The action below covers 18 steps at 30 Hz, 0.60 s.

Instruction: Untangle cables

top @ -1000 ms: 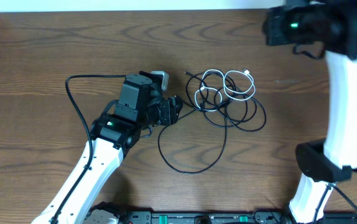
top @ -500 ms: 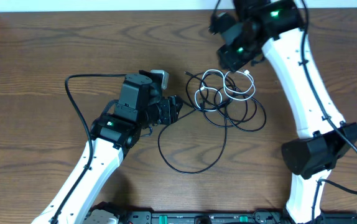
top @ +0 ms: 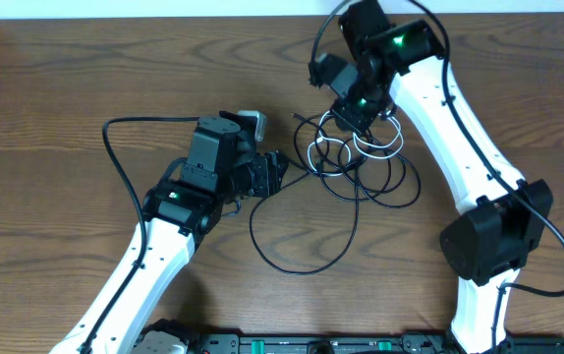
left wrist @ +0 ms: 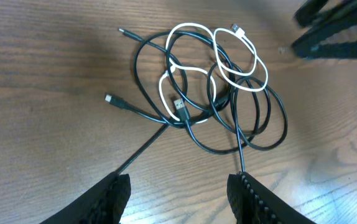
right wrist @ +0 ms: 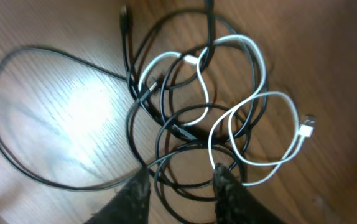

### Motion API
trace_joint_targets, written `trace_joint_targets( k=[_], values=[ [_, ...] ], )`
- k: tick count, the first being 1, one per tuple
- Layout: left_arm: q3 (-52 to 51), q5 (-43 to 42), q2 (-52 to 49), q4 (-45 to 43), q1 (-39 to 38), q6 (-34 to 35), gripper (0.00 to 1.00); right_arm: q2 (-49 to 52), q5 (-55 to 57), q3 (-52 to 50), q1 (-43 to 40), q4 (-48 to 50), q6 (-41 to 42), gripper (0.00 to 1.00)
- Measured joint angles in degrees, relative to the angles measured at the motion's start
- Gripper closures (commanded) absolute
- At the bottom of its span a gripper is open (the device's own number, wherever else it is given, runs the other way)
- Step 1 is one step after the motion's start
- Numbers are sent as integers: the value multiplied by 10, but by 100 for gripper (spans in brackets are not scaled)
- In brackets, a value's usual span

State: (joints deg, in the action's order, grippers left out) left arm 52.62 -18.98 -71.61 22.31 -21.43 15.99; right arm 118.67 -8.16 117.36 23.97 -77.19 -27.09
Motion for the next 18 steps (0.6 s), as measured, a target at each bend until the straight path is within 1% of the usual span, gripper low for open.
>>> trace_joint_targets(
  k=[2, 3, 5, 6, 7, 8, 13, 15, 16, 18],
  values=[
    [0, 0, 0, 2, 0, -5, 50, 0, 5, -34, -6, 30, -1, 74],
    [0, 0, 0, 2, 0, -8, 50, 0, 9, -45, -8, 43, 0, 71],
    [0, 1, 0, 2, 0, -10, 50, 0, 17, -71, -13, 70, 0, 60],
    [0, 4, 0, 2, 0, -10, 50, 0, 20, -93, -17, 89, 2, 59],
    [0, 5, 0, 2, 0, -10, 50, 0, 23, -105, -20, 102, 4, 56],
    [0, 9, 0, 2, 0, -11, 50, 0, 25, -125, -25, 133, 13, 54],
    [0, 11, 1, 2, 0, -11, 50, 0, 28, -176, -35, 224, 37, 53],
    [0, 11, 1, 3, 0, -11, 50, 0, 29, -196, -35, 259, 49, 46],
    [0, 12, 1, 3, 0, -11, 50, 0, 30, -210, -35, 290, 59, 45],
    [0, 12, 1, 3, 0, -11, 50, 0, 30, -235, -35, 346, 71, 52]
  ],
)
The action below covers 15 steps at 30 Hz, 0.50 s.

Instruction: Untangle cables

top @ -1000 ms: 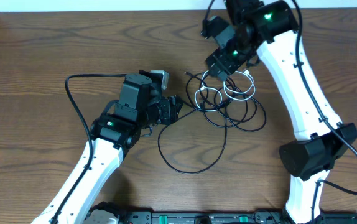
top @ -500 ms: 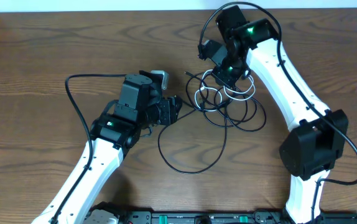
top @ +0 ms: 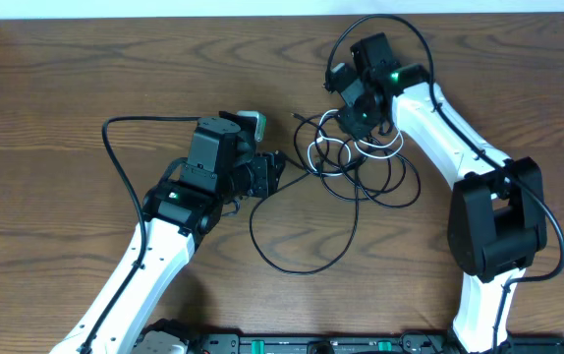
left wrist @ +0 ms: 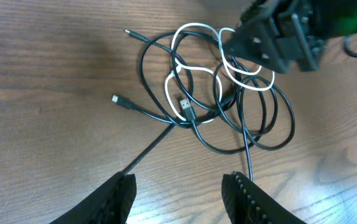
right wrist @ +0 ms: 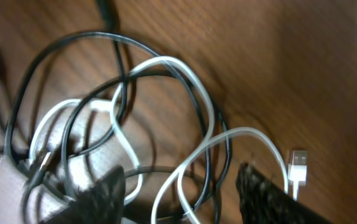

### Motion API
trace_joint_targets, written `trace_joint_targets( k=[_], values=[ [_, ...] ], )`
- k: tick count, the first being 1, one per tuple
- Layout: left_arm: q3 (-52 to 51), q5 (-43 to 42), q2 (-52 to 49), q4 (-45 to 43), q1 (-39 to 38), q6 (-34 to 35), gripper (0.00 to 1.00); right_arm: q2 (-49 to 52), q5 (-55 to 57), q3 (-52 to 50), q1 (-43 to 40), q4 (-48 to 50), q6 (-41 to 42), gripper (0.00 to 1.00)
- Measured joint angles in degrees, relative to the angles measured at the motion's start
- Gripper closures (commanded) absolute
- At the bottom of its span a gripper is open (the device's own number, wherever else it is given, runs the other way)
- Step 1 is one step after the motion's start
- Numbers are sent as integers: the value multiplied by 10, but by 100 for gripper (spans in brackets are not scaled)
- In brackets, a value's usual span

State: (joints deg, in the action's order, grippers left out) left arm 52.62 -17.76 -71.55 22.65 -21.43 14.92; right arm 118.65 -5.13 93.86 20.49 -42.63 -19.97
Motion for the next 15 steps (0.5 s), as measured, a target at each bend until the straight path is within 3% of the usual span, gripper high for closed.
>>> trace_joint_targets(
  k=[4, 15],
  values=[
    [0, 0, 0, 3, 0, 0, 50, 0, 0, -48, 0, 64, 14, 68],
    [0, 0, 0, 11, 0, 0, 50, 0, 0, -87, 0, 140, 31, 66]
  ],
)
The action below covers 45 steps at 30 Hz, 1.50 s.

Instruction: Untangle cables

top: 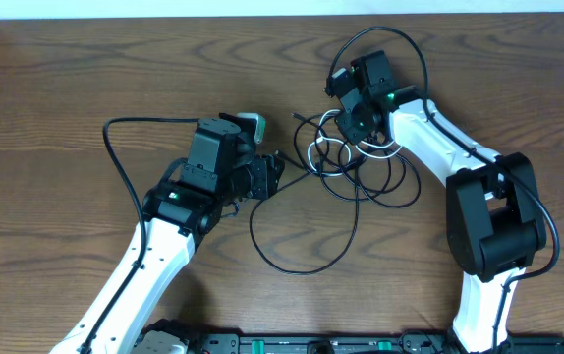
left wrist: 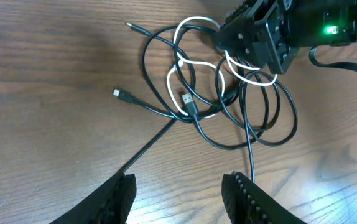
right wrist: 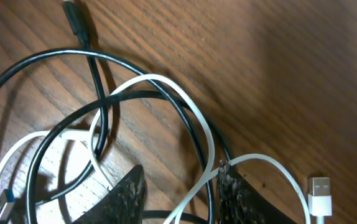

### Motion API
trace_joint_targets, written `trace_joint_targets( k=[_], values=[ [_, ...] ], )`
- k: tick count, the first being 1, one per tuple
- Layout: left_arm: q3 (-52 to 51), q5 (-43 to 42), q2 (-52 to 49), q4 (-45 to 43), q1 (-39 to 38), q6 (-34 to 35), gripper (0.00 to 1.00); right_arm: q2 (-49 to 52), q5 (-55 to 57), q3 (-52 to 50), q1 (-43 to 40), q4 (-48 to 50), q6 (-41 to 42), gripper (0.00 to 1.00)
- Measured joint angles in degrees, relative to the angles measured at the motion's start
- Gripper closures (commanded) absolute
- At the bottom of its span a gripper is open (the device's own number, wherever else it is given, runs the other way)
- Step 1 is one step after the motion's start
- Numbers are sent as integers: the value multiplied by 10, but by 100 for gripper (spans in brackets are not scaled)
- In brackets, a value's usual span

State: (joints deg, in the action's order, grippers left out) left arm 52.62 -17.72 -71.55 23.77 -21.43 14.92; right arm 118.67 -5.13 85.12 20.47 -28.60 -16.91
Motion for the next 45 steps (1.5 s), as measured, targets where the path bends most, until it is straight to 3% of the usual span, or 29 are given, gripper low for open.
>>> trace_joint_targets(
  k=[3, 16, 21, 24, 32, 33, 34, 42, 45],
  values=[
    [0, 0, 0, 1, 0, 0, 50, 1, 0, 0, 0, 9, 2, 55],
    [0, 0, 0, 18, 0, 0, 50, 28, 0, -1, -2, 37, 14, 66],
    [0, 0, 0, 19, 0, 0, 50, 28, 0, -1, -8, 43, 16, 79],
    [0, 0, 0, 19, 0, 0, 50, 28, 0, -1, -15, 46, 21, 99],
    [0, 0, 0, 20, 0, 1, 50, 28, 0, -1, -19, 49, 38, 99],
    [0, 0, 0, 20, 0, 1, 50, 28, 0, -1, -19, 49, 45, 88],
    [0, 0, 0, 20, 0, 1, 50, 28, 0, -1, -19, 49, 47, 85],
    [0, 0, 0, 20, 0, 1, 50, 28, 0, -1, -19, 49, 71, 97],
    [0, 0, 0, 20, 0, 1, 50, 35, -4, -1, -19, 50, 74, 93]
  ],
)
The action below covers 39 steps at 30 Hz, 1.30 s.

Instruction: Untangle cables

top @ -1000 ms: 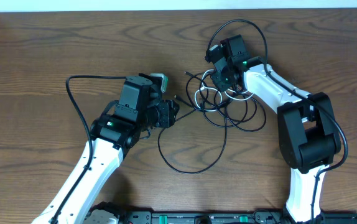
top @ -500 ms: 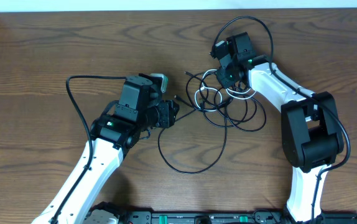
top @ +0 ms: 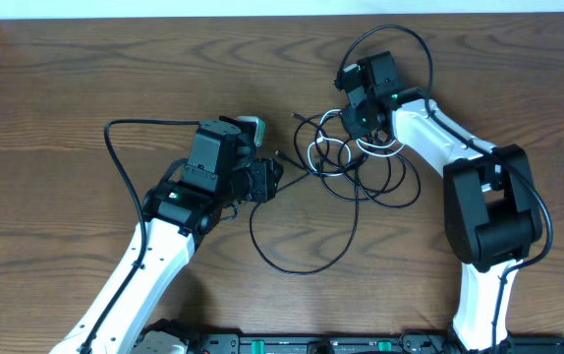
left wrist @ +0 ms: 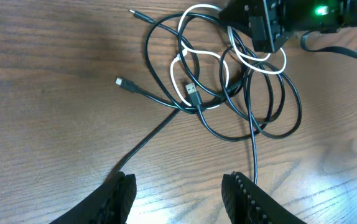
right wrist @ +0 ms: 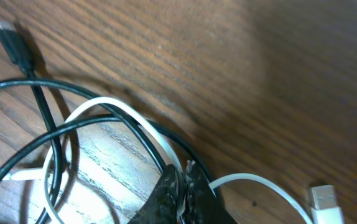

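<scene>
A tangle of thin black and white cables lies on the wood table right of centre. My right gripper is down in its upper part, shut on the white cable beside a black strand. The white cable's USB plug lies just right of the fingers. A black plug rests at the upper left of that view. My left gripper stands open just left of the tangle, low over the table, and a black cable runs out toward it. In the overhead view it is the left gripper.
The brown table ends at a white wall along the far edge. A long black loop of the tangle hangs toward the front. Each arm's own black lead arcs beside it. A dark rail runs along the front edge.
My right gripper's fingers stood apart on either side of the white cable; now they are shut on it, slightly lower. The left arm has hardly moved.
My right gripper was open well above the tangle. At each later moment it was lower and closer over the white loops, still open. Now it is shut on the white cable. The left gripper stayed open beside the tangle throughout, and the cables kept their layout.
</scene>
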### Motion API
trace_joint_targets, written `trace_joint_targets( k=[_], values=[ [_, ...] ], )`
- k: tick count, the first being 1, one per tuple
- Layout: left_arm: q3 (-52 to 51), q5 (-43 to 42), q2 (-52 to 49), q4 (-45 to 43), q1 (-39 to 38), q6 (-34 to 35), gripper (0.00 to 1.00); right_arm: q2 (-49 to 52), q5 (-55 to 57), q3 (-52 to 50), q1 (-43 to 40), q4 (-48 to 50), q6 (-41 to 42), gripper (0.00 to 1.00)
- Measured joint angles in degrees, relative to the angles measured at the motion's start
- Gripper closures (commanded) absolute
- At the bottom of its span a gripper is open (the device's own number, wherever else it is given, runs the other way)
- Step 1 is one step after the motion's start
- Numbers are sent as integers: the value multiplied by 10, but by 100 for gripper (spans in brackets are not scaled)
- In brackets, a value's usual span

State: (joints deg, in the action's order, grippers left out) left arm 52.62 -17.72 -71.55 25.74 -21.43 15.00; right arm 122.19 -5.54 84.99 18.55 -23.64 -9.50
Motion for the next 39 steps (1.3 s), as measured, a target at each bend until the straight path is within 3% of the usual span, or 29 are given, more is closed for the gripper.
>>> trace_joint_targets(
  k=[3, 5, 6, 7, 8, 25, 39],
  values=[
    [0, 0, 0, 0, 0, 0, 50, 12, -6, 0, 0, -1, 2, 86],
    [0, 0, 0, 0, 0, 0, 50, 18, -10, 0, 0, -1, 5, 76],
    [0, 0, 0, 0, 0, 0, 50, 19, -13, 0, 0, -1, 5, 76],
    [0, 0, 0, 0, 0, 0, 50, 19, -14, 0, 0, -1, 5, 98],
    [0, 0, 0, 0, 0, 0, 50, 19, -16, 0, 0, -2, 7, 99],
    [0, 0, 0, 0, 0, 0, 50, 7, -23, 0, 0, -51, 16, 99],
    [0, 0, 0, -3, 0, 0, 50, -96, -28, -2, 0, -76, 43, 99]
  ],
)
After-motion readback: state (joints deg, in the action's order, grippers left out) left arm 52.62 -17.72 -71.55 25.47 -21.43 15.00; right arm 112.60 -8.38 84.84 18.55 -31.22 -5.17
